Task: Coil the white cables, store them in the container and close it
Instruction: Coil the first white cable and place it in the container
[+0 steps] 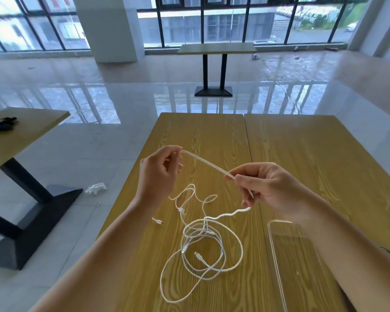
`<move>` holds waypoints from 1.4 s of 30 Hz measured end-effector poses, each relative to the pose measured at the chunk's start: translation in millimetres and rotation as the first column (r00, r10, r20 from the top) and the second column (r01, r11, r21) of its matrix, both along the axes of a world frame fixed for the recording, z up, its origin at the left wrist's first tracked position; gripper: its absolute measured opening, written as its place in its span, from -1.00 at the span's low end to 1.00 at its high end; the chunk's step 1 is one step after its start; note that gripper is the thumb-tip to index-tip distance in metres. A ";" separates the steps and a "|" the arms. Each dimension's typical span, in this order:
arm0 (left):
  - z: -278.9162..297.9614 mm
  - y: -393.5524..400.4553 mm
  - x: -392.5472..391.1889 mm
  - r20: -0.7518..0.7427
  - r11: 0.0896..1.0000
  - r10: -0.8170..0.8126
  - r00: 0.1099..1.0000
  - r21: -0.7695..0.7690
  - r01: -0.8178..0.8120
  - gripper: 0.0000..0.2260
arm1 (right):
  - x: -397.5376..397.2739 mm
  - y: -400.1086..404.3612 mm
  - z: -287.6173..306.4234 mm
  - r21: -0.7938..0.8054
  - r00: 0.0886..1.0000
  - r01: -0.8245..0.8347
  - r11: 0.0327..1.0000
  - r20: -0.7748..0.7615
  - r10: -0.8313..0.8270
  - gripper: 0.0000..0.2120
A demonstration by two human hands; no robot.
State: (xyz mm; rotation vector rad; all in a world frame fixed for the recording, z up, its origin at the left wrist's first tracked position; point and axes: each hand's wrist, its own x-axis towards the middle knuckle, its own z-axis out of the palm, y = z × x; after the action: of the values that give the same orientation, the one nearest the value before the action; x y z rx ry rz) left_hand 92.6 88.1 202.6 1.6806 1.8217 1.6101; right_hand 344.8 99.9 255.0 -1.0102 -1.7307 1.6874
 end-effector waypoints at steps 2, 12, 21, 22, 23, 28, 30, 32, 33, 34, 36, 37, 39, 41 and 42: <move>-2.1 0.6 6.8 0.078 0.998 -0.018 0.997 -0.057 0.022 -0.82 | 3.0 3.8 5.8 0.006 0.998 -0.016 1.000 -0.067 0.016 -0.84; 32.5 -5.3 60.9 0.351 0.975 -0.133 0.927 -0.121 0.186 -0.67 | -13.0 10.9 34.9 -0.009 0.847 0.072 0.997 -0.528 -0.066 -0.82; 62.0 -6.1 74.5 0.623 0.919 -0.151 0.768 -0.197 0.341 -0.78 | -11.9 10.8 47.0 0.171 0.908 0.230 0.958 -0.392 -0.148 -0.79; 64.1 -7.9 76.6 0.652 0.904 -0.143 0.744 -0.219 0.366 -0.79 | -13.0 8.9 43.4 0.227 0.932 0.251 0.941 -0.319 -0.172 -0.78; 66.1 -9.6 78.1 0.682 0.884 -0.143 0.718 -0.238 0.402 -0.78 | -13.7 6.9 39.6 0.274 0.948 0.259 0.926 -0.255 -0.190 -0.77; 69.6 -15.4 77.7 0.811 0.800 -0.198 0.550 -0.191 0.569 -0.51 | -17.8 -4.2 20.7 0.347 0.979 0.205 0.915 -0.066 -0.194 -0.83; 69.1 -14.8 78.6 0.783 0.808 -0.208 0.586 -0.200 0.554 -0.54 | -18.6 -9.5 15.1 0.358 0.985 0.158 0.920 0.012 -0.174 -0.87; 68.4 -13.3 80.4 0.732 0.830 -0.186 0.655 -0.240 0.504 -0.68 | -20.2 -14.2 10.9 0.384 0.987 0.117 0.916 0.059 -0.150 -0.91; 67.4 -12.4 80.8 0.718 0.838 -0.173 0.674 -0.252 0.483 -0.70 | -20.6 -16.1 8.6 0.408 0.987 0.097 0.908 0.076 -0.140 -0.93; 66.9 -11.9 80.6 0.717 0.844 -0.160 0.679 -0.257 0.470 -0.68 | -21.6 -18.0 6.2 0.431 0.987 0.078 0.899 0.092 -0.129 -0.93; 67.6 -10.9 80.0 0.731 0.852 -0.141 0.667 -0.253 0.458 -0.63 | -22.1 -21.1 1.9 0.438 0.988 0.040 0.898 0.117 -0.100 -0.89; 68.4 -10.6 78.4 0.738 0.857 -0.129 0.662 -0.253 0.449 -0.62 | -21.8 -21.8 0.0 0.415 0.989 0.016 0.910 0.130 -0.076 -0.86; 69.8 -8.1 72.5 0.758 0.872 -0.092 0.646 -0.252 0.419 -0.61 | -19.9 -22.9 -3.8 0.339 0.981 -0.069 0.938 0.193 0.003 -0.80; 70.7 -3.6 63.1 0.775 0.883 -0.062 0.629 -0.252 0.397 -0.60 | -16.6 -22.3 -8.3 0.259 0.942 -0.212 0.942 0.310 0.126 -0.78; 72.1 -1.3 58.0 0.784 0.886 -0.050 0.618 -0.251 0.390 -0.60 | -14.5 -21.5 -10.4 0.218 0.906 -0.292 0.931 0.375 0.196 -0.78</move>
State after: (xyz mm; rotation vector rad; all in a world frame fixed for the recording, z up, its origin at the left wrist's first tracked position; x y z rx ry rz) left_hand 150.6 86.8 274.7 0.7843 1.2893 1.3795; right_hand 330.3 78.5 244.6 -1.0411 -2.3350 1.4168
